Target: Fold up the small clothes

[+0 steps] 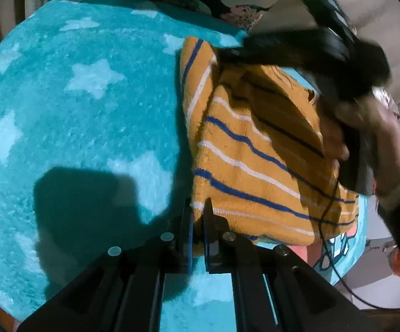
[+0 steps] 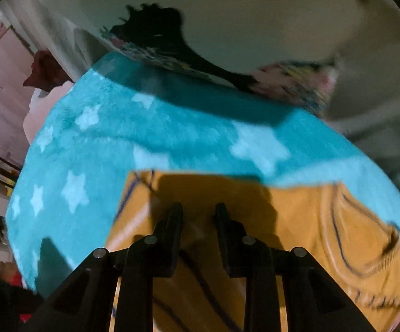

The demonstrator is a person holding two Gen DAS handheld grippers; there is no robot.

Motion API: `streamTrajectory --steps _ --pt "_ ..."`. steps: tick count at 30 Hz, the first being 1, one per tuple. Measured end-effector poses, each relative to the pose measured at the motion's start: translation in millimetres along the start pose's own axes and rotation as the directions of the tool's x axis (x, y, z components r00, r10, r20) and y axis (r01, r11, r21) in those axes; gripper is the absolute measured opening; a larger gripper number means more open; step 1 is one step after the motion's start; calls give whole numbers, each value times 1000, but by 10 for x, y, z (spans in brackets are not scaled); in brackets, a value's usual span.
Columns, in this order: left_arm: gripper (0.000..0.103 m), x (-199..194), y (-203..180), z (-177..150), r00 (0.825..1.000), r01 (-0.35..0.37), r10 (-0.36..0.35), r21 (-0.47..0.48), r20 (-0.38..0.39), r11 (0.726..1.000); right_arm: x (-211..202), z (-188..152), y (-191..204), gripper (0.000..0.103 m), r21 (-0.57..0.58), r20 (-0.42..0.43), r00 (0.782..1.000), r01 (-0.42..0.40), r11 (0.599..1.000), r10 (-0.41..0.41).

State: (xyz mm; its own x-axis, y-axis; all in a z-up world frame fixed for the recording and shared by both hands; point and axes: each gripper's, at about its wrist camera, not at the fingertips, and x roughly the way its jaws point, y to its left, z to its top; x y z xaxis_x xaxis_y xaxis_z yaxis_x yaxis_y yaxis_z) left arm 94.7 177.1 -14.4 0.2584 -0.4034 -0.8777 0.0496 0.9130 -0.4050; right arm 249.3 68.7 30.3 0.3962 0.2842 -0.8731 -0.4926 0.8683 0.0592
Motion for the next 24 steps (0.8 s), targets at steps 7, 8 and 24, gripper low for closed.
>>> streamTrajectory --steps 7,8,24 --pt "9 19 60 5 999 35 -35 -16 9 999 87 220 135 27 -30 4 1000 7 1000 -6" --pt "13 -9 89 -5 999 35 -35 -15 12 999 -43 240 94 27 -3 42 999 -19 1000 19" --pt "20 -54 163 -82 999 48 -48 -13 23 999 -6 -116 1 19 -7 -31 997 75 997 -75"
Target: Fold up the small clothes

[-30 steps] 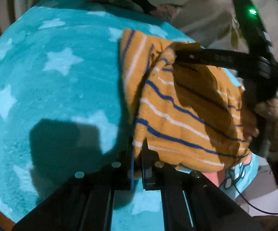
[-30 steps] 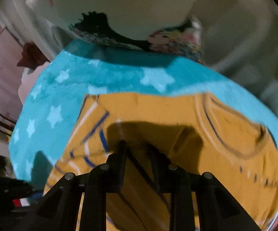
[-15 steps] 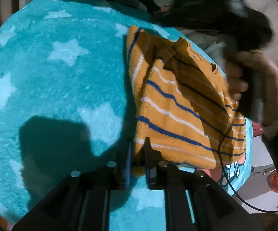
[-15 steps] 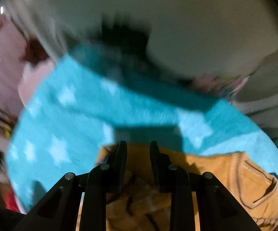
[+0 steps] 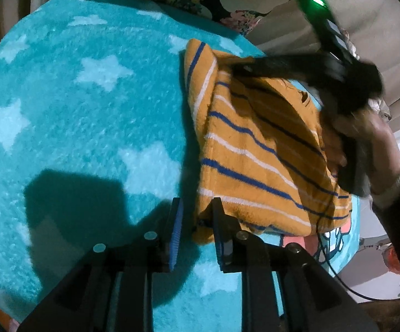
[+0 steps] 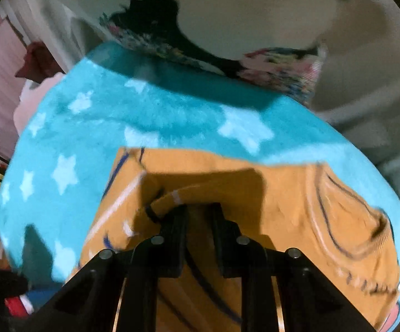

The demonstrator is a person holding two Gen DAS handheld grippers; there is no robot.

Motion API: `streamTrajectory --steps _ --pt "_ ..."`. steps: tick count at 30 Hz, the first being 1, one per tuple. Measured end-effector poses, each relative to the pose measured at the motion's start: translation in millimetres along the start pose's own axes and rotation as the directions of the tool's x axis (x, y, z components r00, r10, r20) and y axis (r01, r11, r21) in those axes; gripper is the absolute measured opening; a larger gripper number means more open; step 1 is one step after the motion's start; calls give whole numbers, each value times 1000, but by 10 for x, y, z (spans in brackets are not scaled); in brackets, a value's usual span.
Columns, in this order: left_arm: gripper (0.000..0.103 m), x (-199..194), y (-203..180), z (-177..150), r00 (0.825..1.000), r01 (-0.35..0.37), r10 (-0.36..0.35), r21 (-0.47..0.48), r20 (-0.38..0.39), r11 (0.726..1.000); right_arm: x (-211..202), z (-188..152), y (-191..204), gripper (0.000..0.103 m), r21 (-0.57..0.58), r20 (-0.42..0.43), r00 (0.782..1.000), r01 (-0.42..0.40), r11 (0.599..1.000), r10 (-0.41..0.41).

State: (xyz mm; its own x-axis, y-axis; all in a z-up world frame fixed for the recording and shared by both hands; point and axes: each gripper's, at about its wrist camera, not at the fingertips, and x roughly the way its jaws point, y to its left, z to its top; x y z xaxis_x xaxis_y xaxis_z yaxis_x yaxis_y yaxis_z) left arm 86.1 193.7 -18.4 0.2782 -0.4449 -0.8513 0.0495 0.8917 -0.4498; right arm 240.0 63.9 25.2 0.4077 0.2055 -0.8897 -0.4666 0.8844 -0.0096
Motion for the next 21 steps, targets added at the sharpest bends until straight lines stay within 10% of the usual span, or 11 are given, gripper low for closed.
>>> streamTrajectory --steps 10,21 --pt "36 -213 -73 -22 994 -103 103 2 38 995 -236 124 -88 21 43 53 997 -54 998 52" --pt "36 -343 -534 -90 985 -139 138 6 106 990 -1058 -1309 -986 40 238 84 966 -256 937 243"
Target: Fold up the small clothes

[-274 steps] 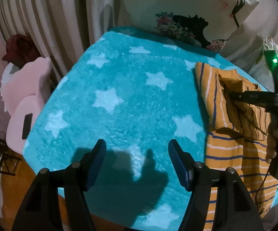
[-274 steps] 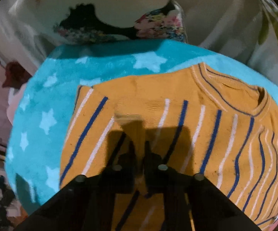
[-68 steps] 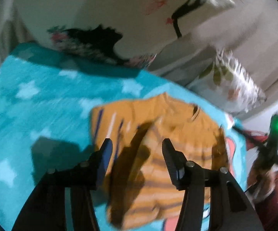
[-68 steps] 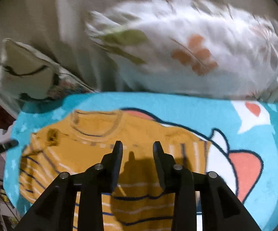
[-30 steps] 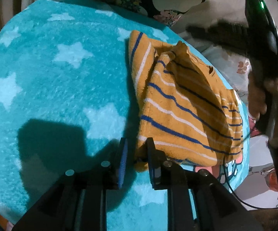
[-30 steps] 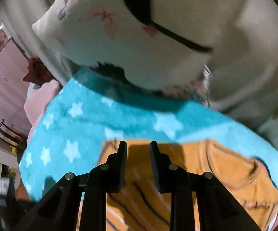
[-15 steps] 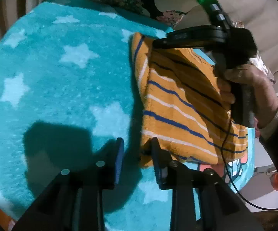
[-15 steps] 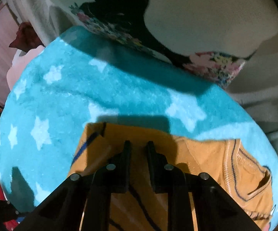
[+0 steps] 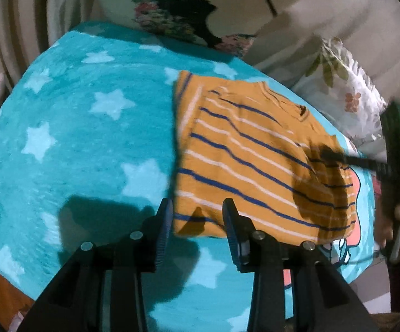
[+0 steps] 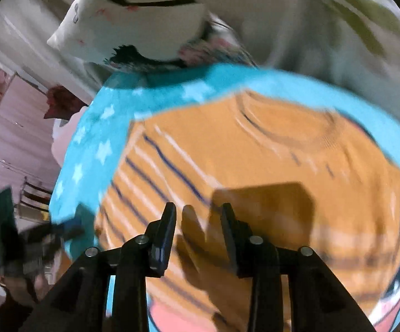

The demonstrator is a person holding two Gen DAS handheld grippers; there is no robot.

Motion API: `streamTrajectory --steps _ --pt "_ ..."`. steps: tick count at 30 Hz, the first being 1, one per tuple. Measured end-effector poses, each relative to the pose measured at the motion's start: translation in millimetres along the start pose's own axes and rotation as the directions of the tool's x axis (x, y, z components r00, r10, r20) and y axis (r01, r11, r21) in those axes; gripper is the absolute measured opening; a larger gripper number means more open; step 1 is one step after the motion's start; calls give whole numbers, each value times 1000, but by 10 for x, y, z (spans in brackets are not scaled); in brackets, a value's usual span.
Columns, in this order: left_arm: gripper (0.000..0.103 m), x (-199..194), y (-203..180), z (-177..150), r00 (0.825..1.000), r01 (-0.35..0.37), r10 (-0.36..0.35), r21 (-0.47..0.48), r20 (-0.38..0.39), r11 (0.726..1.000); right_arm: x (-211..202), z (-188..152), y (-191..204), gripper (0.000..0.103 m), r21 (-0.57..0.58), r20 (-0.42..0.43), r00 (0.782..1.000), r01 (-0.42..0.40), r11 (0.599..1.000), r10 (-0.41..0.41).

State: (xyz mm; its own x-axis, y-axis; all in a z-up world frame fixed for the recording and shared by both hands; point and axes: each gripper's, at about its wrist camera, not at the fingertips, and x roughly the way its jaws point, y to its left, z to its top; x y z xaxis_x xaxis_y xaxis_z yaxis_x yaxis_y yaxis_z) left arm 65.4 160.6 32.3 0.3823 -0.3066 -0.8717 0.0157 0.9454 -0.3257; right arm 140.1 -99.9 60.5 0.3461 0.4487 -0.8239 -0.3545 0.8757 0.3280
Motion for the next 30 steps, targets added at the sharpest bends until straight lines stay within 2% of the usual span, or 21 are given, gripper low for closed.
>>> streamTrajectory --steps 5,8,9,10,11,12,13,15,16,18,21,22,23,24,27,29,30 --pt "36 66 -353 -102 1000 -3 3 -5 -8 1000 -170 -814 -799 42 130 -80 996 44 991 -34" --pt "37 114 -582 -187 1000 -12 12 1 -18 1000 -417 -1129 -1331 39 203 -58 988 152 967 -143" --pt "37 131 -676 -227 1000 -18 18 7 -23 1000 -528 -1234 -1543 29 255 -46 987 158 954 -151" --pt "37 143 -744 -255 999 -23 23 11 -24 1000 -610 -1286 -1685 24 301 -29 992 126 945 -123" --pt "37 149 -810 -290 999 -27 27 15 -26 1000 -703 -1335 -1784 26 333 -11 992 119 935 -123" --pt "37 159 -899 -335 999 -30 30 17 -28 999 -810 -1367 -1832 41 330 5 983 169 929 -181" --pt "37 164 -950 -363 999 -30 30 15 -30 999 -891 -1384 -1836 44 311 27 979 185 932 -203" --pt "37 170 -1066 -433 999 -24 24 6 -33 1000 -990 -1438 -1853 45 308 64 987 123 943 -149" --pt "38 169 -1124 -474 999 -19 19 1 -34 1000 -1016 -1480 -1863 48 315 90 993 50 948 -82" --pt "38 167 -1214 -543 999 -17 17 -4 -35 1000 -969 -1548 -1840 58 311 109 994 -40 949 7" --pt "38 162 -1327 -631 999 -35 35 -6 -35 999 -769 -1625 -1753 57 293 68 997 -51 955 32" --pt "38 157 -1354 -651 999 -40 40 -9 -34 999 -691 -1649 -1714 52 280 54 998 -56 958 42" --pt "38 145 -1377 -664 999 -45 44 -12 -32 999 -651 -1664 -1706 21 267 49 998 -61 962 50" --pt "38 119 -1400 -684 998 -50 49 -16 -25 999 -639 -1672 -1704 9 264 38 999 -36 964 27" --pt "42 76 -1415 -713 998 -67 66 -30 -7 997 -726 -1745 -1874 8 319 45 999 13 948 -29" --pt "42 53 -1378 -727 997 -83 83 -49 0 995 -762 -1776 -2036 9 351 42 999 11 936 -27" --pt "42 40 -1354 -732 996 -92 93 -57 2 994 -788 -1782 -2072 10 358 33 998 41 933 -57"
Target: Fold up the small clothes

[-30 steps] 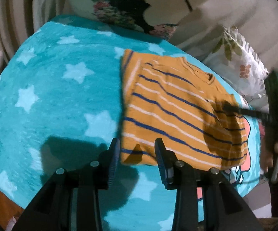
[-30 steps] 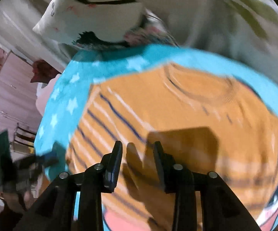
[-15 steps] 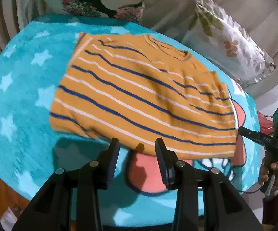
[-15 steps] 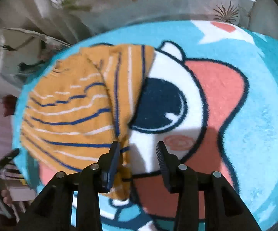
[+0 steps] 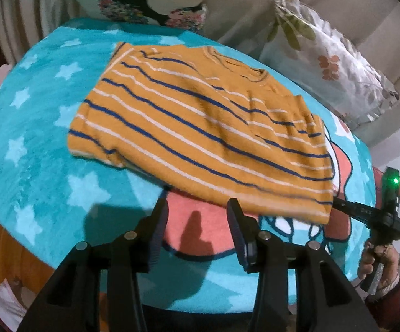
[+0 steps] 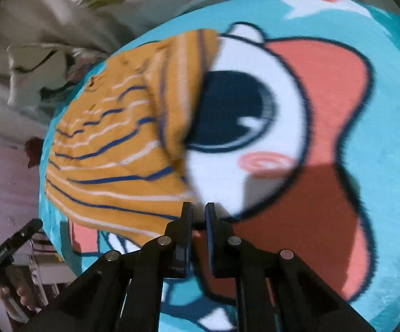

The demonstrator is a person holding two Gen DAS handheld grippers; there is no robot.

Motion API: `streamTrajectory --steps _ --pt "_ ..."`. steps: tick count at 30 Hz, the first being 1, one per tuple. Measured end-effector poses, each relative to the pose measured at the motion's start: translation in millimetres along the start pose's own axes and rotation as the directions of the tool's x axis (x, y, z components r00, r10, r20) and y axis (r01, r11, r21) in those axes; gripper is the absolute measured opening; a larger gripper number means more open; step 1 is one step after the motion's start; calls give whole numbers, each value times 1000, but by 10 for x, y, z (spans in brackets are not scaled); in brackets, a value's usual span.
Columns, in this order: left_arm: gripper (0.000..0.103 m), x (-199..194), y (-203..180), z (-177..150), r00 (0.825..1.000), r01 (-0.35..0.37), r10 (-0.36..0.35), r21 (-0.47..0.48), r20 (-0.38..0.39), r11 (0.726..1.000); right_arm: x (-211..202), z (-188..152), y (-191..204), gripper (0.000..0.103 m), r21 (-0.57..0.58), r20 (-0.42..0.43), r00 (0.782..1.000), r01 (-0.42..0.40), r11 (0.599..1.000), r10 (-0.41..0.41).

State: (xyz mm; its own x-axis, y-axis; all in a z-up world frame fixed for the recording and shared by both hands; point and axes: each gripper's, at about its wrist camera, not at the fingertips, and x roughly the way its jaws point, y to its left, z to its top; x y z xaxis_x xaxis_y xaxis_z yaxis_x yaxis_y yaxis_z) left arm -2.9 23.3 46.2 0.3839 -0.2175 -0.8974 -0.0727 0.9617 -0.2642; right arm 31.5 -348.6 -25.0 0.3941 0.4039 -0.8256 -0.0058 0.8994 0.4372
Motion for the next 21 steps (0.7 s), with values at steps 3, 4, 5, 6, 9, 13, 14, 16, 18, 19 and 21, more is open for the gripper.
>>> streamTrajectory --steps 3,4,5,6,9,13,14,16,18,19,21 --pt "43 -38 101 -11 999 -35 35 -33 7 999 -212 53 -108 15 24 62 997 -55 998 53" --pt "44 -51 152 -9 999 -46 47 -50 9 998 -299 60 -149 17 37 83 994 -74 997 71" --pt "47 -60 217 0 998 -53 54 -72 13 996 -366 66 -160 22 40 105 991 -83 996 78" --pt "49 -62 284 12 998 -55 57 -98 15 994 -424 69 -157 27 37 123 989 -83 996 77" --pt "49 -42 466 63 999 -42 45 -158 15 987 -545 68 -88 31 16 156 986 -63 998 60" --pt "50 0 662 207 998 -46 53 -188 33 981 -541 86 245 32 -51 153 986 -56 997 64" --pt "50 23 712 256 998 -43 50 -191 33 981 -537 97 336 35 -73 151 986 -55 996 65" --pt "51 59 808 369 999 -35 42 -190 29 981 -508 138 564 43 -108 144 987 -52 993 67" --pt "52 86 920 485 999 -34 39 -180 30 983 -421 236 837 47 -142 133 988 -55 988 74" --pt "53 100 960 528 999 -33 39 -175 28 984 -376 261 940 47 -150 125 989 -59 987 78" --pt "55 153 1075 623 999 -31 35 -169 16 985 -200 368 1267 48 -178 91 991 -77 981 94"
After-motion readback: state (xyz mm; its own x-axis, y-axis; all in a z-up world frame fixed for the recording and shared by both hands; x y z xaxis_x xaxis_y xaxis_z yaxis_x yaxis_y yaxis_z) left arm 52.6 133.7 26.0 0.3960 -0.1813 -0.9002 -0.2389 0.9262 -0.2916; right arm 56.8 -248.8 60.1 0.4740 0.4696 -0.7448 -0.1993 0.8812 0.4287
